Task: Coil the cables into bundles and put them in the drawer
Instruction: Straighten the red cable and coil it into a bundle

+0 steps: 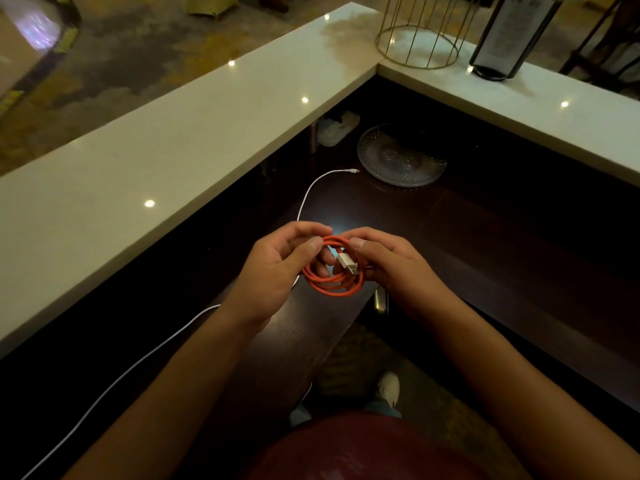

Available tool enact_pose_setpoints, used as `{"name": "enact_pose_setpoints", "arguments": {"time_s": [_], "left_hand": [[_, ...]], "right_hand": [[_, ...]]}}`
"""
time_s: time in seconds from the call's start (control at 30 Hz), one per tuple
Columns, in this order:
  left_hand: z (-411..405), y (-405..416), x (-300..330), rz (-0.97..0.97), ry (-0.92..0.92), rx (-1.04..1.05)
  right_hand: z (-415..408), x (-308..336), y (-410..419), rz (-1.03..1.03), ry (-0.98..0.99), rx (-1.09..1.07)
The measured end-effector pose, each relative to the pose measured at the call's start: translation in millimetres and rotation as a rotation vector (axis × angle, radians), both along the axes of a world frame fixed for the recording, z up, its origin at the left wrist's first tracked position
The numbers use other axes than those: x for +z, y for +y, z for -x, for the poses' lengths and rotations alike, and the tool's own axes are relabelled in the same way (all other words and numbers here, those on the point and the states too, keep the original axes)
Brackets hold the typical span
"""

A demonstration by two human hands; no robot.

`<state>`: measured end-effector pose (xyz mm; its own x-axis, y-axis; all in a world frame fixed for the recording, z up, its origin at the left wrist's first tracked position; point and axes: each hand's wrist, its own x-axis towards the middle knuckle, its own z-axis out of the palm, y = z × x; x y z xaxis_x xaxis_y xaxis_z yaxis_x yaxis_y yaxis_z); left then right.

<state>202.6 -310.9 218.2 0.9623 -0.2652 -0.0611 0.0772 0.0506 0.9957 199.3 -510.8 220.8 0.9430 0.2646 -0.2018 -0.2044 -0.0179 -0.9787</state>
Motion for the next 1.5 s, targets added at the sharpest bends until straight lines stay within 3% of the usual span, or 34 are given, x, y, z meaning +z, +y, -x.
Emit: {"name": "enact_pose_setpoints", "arguments": {"time_s": [0.13, 0.3, 0.57, 0.93, 1.07, 1.23, 1.5], "left_hand": [[0, 2, 0, -0.103, -0.051, 0.02], [-2, 10, 0, -0.398, -0.252, 0.056], [-10, 23, 12, -0.196, -0.305, 0.245], [39, 54, -4, -0.33, -0.173, 0.337], [74, 65, -15, -0.425, -0.105, 0.442], [138, 70, -32, -0.445, 0.071, 0.729], [241, 73, -72, -0.428, 0.282, 1.04]], "right_hand": [[-1, 2, -1, -0.01, -0.008, 0.008], [-2, 5, -4, 0.03, -0.057, 0.017], [5, 4, 6, -0.049, -0.072, 0.028], [0, -17, 35, -0.085, -0.049, 0.106], [-11, -34, 51, -0.107, 0.01, 0.289], [-9, -56, 91, -0.11, 0.066, 0.572], [41, -113, 157, 0.09, -0.061, 0.99]]}}
